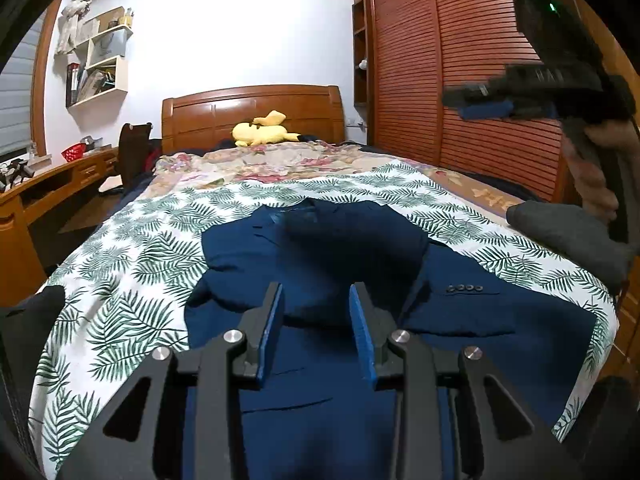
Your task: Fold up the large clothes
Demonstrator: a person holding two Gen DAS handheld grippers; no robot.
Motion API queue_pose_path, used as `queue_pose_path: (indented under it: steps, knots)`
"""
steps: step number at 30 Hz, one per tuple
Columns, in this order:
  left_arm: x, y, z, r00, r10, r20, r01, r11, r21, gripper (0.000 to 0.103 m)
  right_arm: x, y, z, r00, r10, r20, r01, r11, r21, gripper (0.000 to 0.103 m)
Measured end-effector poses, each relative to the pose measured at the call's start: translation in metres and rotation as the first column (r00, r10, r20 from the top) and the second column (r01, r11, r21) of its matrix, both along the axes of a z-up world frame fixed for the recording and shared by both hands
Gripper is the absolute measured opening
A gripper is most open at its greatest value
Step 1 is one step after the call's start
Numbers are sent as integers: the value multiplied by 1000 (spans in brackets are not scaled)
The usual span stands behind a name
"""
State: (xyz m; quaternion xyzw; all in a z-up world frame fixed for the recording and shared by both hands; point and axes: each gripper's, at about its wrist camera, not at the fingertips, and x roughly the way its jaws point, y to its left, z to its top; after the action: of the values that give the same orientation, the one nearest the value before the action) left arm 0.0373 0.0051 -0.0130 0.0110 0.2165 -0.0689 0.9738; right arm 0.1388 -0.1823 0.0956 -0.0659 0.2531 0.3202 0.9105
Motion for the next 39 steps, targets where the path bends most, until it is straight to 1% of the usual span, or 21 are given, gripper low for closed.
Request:
queue_pose_path:
  steps: [2, 5, 9, 12, 15, 18, 21, 25, 28, 30, 32, 34, 35, 36, 39]
  knots:
    - [1, 2, -1, 1000, 7, -8, -7, 1000, 4, 33, 0, -4, -14, 999, -25, -41, 25, 1000, -17, 59]
    - [3, 5, -2, 1000, 14, -14, -14, 1000, 5, 33, 1, -16, -38, 996, -64, -57, 61, 996, -62, 59]
    - [7, 5, -5, 999, 19, -27, -19, 1000, 4, 33, 6, -33, -79, 989, -112, -100, 102, 990, -96, 59]
    - [12, 7, -9, 998, 21, -52, -22, 1000, -8, 33, 12, -39, -115, 981, -138, -135, 122, 985, -118, 59]
    - [16, 7, -14, 997, 30, -75, -30, 1000, -2, 33, 16, -40, -147, 976, -145, -162, 121, 982, -146, 59]
    - [18, 8, -18, 995, 40, -90, -40, 999, 11, 33, 20, -36, -178, 972, -152, -177, 117, 974, -194, 59]
    - [21, 14, -23, 992, 51, -112, -50, 999, 8, 33, 21, -34, -200, 972, -143, -186, 101, 970, -220, 59]
    - [29, 25, -28, 987, 73, -144, -73, 997, 8, 33, 24, -35, -215, 968, -138, -212, 90, 971, -222, 60]
    - [41, 36, -34, 979, 108, -174, -106, 994, 24, 33, 18, -31, -216, 973, -129, -189, 82, 967, -239, 59]
    - [48, 45, -37, 974, 124, -188, -124, 992, 11, 33, 14, -32, -216, 977, -133, -167, 91, 967, -239, 59]
    - [57, 53, -43, 968, 138, -211, -143, 990, -8, 33, 14, -33, -215, 977, -135, -165, 95, 969, -229, 59]
    - [66, 60, -54, 959, 159, -234, -167, 986, -16, 33, 16, -36, -215, 975, -131, -180, 91, 972, -214, 59]
    - [70, 62, -60, 951, 167, -259, -177, 984, -15, 33, 17, -36, -214, 974, -129, -186, 90, 974, -207, 59]
    - [76, 63, -66, 942, 170, -288, -182, 983, -17, 33, 17, -38, -214, 974, -127, -190, 88, 976, -198, 59]
    - [85, 63, -78, 928, 174, -330, -189, 982, -14, 33, 17, -40, -213, 973, -126, -192, 91, 979, -182, 59]
